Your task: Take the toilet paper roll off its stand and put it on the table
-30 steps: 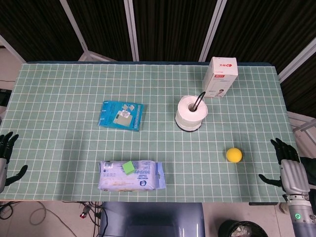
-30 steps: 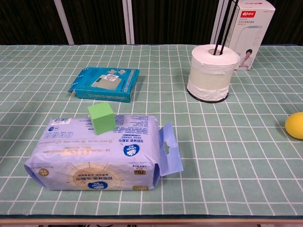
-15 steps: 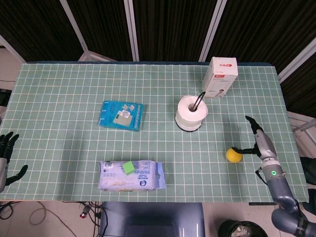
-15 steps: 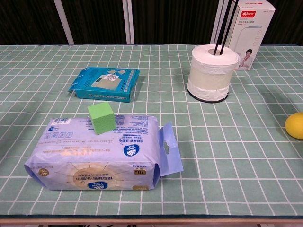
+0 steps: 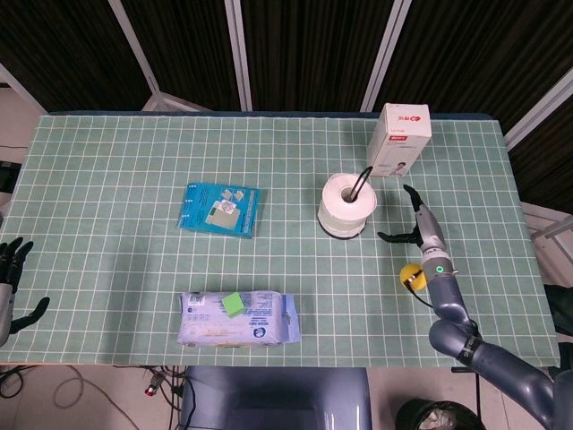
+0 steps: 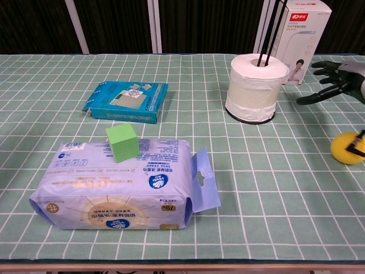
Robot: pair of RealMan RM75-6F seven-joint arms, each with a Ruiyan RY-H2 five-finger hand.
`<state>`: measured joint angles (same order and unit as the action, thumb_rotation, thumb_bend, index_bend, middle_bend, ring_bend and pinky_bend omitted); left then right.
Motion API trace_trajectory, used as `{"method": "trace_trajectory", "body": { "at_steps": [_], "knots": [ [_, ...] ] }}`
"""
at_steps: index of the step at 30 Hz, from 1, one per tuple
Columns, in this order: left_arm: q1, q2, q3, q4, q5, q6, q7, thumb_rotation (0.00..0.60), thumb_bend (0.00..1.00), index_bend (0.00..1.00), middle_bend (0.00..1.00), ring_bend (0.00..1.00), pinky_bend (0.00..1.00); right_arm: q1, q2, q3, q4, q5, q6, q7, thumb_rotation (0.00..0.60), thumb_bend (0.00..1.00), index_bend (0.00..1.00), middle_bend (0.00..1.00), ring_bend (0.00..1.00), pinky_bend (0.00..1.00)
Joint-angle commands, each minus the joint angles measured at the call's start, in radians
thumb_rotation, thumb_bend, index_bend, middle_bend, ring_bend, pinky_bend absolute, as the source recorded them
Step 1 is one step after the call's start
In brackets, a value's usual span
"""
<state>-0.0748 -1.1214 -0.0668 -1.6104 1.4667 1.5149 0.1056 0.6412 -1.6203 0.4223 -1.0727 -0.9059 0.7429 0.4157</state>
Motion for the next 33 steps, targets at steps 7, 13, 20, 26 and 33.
{"method": "trace_trajectory", "body": {
  "at_steps": [7, 13, 20, 26, 33],
  "knots": [
    [0.000, -0.002, 0.001, -0.003, 0.000, 0.000, 0.008, 0.600, 0.24, 0.03, 0.00, 0.00, 0.00, 0.052, -0.029, 0.043, 0.011, 0.064, -0.106, 0.032, 0.600, 0.00, 0.00, 0.00, 0.00, 0.00],
    [-0.002, -0.003, -0.001, -0.003, -0.006, -0.003, 0.010, 0.600, 0.24, 0.03, 0.00, 0.00, 0.00, 0.086, -0.043, 0.052, 0.024, 0.090, -0.167, 0.033, 0.600, 0.00, 0.00, 0.00, 0.00, 0.00],
    [-0.002, -0.002, -0.002, -0.002, -0.009, -0.003, 0.006, 0.600, 0.24, 0.03, 0.00, 0.00, 0.00, 0.127, -0.068, 0.076, 0.046, 0.109, -0.190, 0.038, 0.600, 0.00, 0.00, 0.00, 0.00, 0.00],
    [-0.004, 0.000, -0.003, 0.000, -0.014, -0.009, 0.004, 0.600, 0.24, 0.03, 0.00, 0.00, 0.00, 0.146, -0.084, 0.088, 0.044, 0.114, -0.186, 0.040, 0.600, 0.00, 0.00, 0.00, 0.00, 0.00],
    [-0.002, 0.003, -0.005, 0.001, -0.018, -0.007, -0.001, 0.600, 0.24, 0.03, 0.00, 0.00, 0.00, 0.171, -0.112, 0.099, 0.081, 0.148, -0.211, 0.047, 0.600, 0.00, 0.00, 0.00, 0.00, 0.00]
  ]
}}
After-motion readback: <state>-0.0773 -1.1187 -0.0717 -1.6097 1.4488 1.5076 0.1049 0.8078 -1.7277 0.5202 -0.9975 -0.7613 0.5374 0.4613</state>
